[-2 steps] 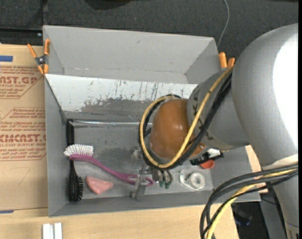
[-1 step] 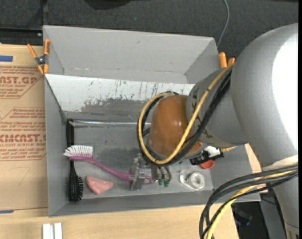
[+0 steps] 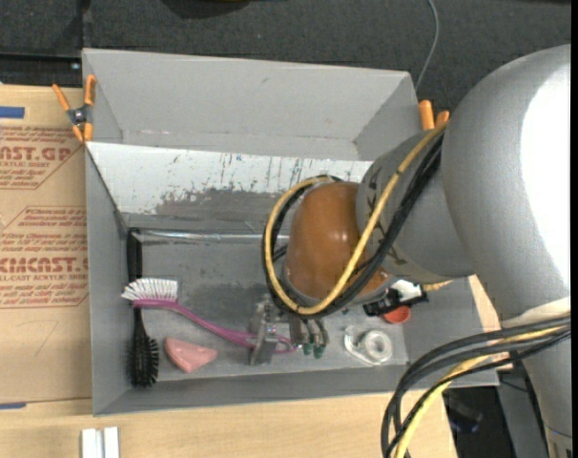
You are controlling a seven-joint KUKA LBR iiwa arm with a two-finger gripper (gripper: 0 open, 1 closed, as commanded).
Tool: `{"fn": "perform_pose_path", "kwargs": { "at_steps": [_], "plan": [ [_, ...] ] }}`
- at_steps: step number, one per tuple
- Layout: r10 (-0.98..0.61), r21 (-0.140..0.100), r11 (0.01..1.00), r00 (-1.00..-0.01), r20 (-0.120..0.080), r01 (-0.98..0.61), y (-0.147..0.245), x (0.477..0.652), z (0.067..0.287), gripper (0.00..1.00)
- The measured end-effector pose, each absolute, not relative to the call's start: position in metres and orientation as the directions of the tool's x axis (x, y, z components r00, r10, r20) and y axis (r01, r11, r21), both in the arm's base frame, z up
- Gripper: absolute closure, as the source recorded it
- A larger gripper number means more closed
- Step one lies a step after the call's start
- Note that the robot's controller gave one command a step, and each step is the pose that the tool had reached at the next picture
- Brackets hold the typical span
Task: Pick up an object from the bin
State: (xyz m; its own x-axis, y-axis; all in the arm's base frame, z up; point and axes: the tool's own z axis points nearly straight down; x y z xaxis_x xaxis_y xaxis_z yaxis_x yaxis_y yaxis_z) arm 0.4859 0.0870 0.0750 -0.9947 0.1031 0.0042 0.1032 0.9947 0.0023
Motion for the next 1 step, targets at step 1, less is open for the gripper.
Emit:
{"fn": "perform_pose_path", "kwargs": {
  "at_steps": [1],
  "plan": [
    [0.103,0.0,0.995,-0.995,0.014,0.103,0.0867,0.4831,0.0917,1.0]
  ]
}}
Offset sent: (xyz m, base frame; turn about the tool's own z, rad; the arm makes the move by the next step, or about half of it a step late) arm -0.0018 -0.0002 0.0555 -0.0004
